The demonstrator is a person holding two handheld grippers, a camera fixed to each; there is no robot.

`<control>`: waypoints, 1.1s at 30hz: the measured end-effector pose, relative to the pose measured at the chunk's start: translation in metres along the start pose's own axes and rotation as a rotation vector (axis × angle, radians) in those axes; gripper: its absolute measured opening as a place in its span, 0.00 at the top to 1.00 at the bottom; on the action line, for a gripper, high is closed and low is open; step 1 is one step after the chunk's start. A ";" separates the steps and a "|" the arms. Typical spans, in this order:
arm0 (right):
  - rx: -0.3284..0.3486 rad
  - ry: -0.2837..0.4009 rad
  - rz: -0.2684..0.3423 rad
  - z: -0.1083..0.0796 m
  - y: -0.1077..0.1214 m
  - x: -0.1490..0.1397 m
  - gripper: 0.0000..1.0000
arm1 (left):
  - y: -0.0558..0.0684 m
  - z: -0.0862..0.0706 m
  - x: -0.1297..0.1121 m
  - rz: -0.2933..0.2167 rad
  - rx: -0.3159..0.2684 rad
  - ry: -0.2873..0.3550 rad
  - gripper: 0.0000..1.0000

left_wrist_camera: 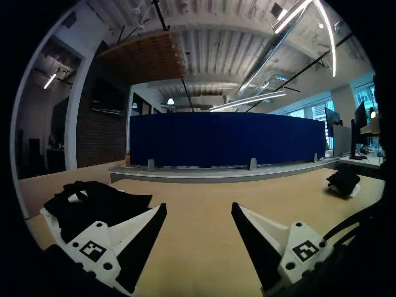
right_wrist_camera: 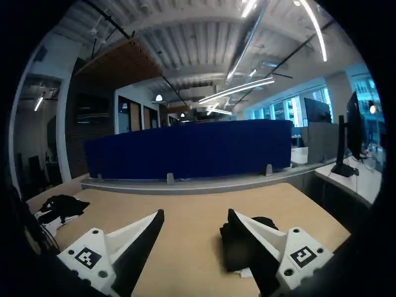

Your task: Fold towel

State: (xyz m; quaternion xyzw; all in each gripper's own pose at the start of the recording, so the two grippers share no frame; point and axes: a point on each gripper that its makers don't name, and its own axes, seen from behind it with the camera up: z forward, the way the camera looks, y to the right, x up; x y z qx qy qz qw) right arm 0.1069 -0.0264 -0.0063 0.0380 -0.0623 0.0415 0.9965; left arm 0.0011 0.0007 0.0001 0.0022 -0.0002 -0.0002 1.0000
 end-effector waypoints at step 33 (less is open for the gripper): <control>-0.062 0.070 0.029 0.016 0.044 -0.103 0.00 | 0.000 0.000 -0.001 -0.001 0.000 0.000 0.03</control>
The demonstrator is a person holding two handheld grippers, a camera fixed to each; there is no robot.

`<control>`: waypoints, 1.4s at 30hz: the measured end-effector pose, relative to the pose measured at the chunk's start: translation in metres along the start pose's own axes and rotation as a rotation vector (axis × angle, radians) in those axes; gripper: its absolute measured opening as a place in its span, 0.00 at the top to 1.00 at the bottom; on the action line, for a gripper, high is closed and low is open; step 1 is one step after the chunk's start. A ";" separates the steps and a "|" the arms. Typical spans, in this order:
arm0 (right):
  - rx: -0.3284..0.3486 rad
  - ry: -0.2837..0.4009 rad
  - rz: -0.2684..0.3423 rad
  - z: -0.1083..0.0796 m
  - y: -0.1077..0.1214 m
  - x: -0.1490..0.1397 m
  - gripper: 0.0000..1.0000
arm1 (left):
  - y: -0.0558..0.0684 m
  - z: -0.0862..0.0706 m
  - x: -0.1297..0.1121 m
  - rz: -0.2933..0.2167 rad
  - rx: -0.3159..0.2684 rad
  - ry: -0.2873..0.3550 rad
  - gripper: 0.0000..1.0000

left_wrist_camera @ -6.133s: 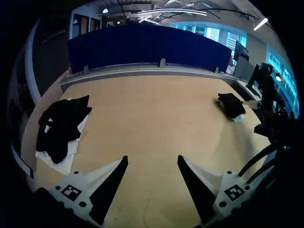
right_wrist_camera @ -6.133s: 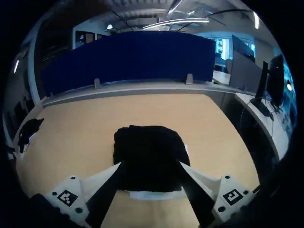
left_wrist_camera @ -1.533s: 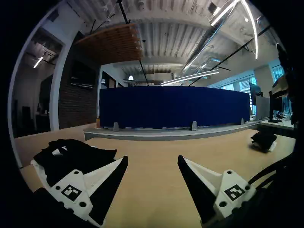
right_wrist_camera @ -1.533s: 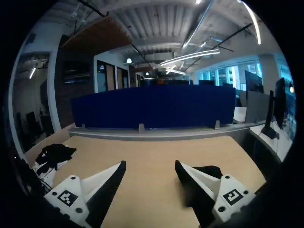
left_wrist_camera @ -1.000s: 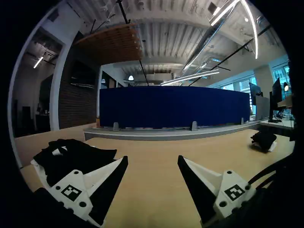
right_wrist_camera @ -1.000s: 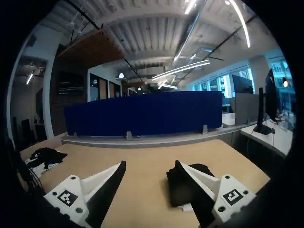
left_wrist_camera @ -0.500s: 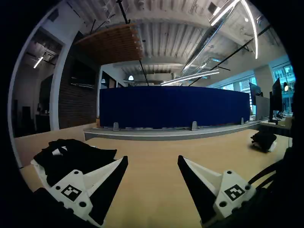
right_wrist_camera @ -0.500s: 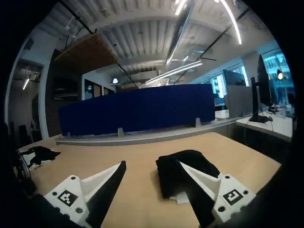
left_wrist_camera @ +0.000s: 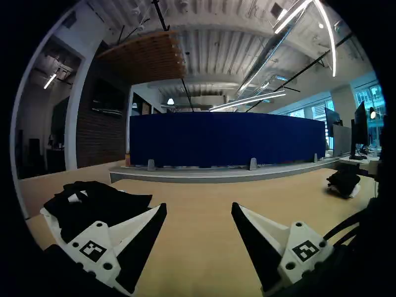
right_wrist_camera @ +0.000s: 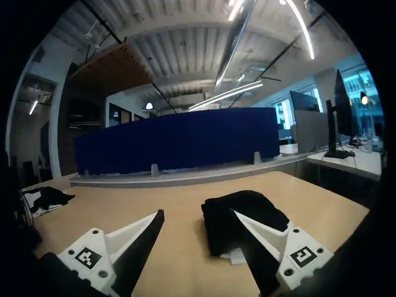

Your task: Fold towel

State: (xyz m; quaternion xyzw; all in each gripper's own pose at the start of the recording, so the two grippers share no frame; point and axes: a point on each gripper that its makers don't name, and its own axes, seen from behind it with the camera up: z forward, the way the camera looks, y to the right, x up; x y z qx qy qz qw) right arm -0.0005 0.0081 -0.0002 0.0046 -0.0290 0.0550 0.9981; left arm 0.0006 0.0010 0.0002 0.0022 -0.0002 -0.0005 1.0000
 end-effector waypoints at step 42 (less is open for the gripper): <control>-0.006 0.058 -0.110 -0.002 -0.006 -0.002 0.00 | 0.000 0.000 0.000 0.000 0.000 0.000 0.03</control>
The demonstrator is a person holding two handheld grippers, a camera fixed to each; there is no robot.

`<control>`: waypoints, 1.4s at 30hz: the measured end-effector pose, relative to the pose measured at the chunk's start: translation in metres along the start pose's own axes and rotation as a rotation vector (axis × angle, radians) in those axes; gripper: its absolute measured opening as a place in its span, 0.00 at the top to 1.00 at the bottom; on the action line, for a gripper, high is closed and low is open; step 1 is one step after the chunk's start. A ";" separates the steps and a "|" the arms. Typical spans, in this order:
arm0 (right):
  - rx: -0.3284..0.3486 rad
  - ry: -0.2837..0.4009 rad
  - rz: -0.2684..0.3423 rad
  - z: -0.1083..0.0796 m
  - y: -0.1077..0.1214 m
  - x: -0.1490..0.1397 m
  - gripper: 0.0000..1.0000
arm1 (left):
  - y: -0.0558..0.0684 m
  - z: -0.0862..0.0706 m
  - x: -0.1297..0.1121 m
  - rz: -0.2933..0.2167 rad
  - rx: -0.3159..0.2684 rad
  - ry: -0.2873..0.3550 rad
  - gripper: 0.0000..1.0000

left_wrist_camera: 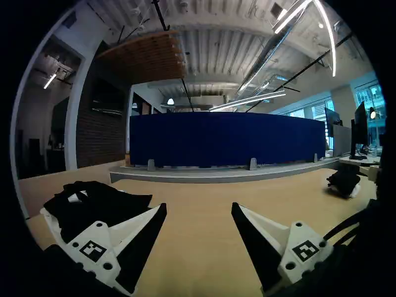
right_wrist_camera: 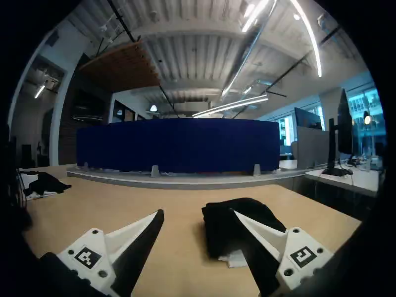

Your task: Fold towel

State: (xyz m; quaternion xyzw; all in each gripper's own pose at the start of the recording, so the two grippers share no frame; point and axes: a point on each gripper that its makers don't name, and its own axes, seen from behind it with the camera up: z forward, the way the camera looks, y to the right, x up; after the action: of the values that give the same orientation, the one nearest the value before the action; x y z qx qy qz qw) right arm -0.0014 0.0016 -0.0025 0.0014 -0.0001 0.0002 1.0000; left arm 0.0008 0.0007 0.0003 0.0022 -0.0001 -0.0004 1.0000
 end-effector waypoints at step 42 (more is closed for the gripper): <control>0.000 0.000 -0.001 -0.002 0.001 0.001 0.00 | 0.000 0.000 0.001 -0.001 0.000 0.000 0.03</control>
State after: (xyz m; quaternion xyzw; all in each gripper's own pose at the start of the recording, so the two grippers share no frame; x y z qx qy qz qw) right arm -0.0006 0.0026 -0.0049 0.0015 -0.0003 -0.0004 1.0000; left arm 0.0015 0.0010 0.0003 0.0021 -0.0002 -0.0007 1.0000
